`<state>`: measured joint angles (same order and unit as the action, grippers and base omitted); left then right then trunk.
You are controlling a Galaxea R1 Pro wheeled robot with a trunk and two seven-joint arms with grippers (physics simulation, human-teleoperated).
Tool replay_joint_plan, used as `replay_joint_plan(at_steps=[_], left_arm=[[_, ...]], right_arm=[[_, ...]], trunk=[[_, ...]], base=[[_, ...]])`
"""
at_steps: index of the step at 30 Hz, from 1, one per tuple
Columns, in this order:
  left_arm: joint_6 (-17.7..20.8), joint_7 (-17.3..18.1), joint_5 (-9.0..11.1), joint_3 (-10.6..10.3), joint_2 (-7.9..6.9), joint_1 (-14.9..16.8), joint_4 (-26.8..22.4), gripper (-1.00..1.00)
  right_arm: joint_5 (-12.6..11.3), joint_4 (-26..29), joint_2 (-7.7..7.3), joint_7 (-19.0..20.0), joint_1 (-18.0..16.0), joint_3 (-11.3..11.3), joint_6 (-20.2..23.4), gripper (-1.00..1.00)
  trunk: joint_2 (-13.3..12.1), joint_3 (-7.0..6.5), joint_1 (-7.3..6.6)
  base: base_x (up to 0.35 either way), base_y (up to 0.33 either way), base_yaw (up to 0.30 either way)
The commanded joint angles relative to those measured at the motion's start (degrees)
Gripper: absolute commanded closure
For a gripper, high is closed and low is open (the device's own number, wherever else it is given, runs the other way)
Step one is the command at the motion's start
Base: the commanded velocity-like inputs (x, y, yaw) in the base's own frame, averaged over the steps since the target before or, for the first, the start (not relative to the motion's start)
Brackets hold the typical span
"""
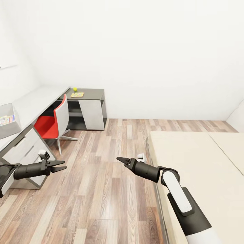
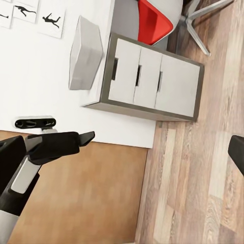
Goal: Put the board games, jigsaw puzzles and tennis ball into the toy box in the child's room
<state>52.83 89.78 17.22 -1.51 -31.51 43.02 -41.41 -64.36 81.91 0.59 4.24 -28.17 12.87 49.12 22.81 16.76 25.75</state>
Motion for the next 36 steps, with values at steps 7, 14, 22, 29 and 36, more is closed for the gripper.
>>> replay_joint_plan(at_steps=[7,14,22,29,36], left_arm=[[0.61,0.22,0.09,-0.16,-0.06,0.05,0.01,-1.00],[0.61,0.22,0.09,-0.16,-0.04,0.05,0.01,-1.00],[0.61,0.22,0.09,-0.16,-0.04,0.05,0.01,-1.00],[0.61,0.22,0.09,-0.16,-0.04,0.05,0.01,-1.00],[0.61,0.22,0.09,-0.16,-0.04,0.05,0.01,-1.00]], right_arm=[[0.46,0.00,0.02,0.42,-0.04,-0.13,0.24,-1.00],[0.46,0.00,0.02,0.62,-0.04,-0.28,0.27,-1.00],[0.46,0.00,0.02,0.67,-0.04,-0.21,0.26,-1.00],[0.46,0.00,0.02,0.68,-0.04,-0.17,0.24,-1.00],[0.46,0.00,0.02,0.66,-0.04,-0.10,0.23,-1.00]], trunk=[[0.11,0.10,0.03],[0.11,0.01,0.03],[0.11,-0.02,0.03],[0.11,-0.03,0.03],[0.11,-0.03,0.03]], base=[[0.000,-0.052,-0.011],[0.000,-0.039,-0.165],[0.000,-0.005,-0.067],[0.000,-0.001,-0.011],[0.000,0.000,-0.002]])
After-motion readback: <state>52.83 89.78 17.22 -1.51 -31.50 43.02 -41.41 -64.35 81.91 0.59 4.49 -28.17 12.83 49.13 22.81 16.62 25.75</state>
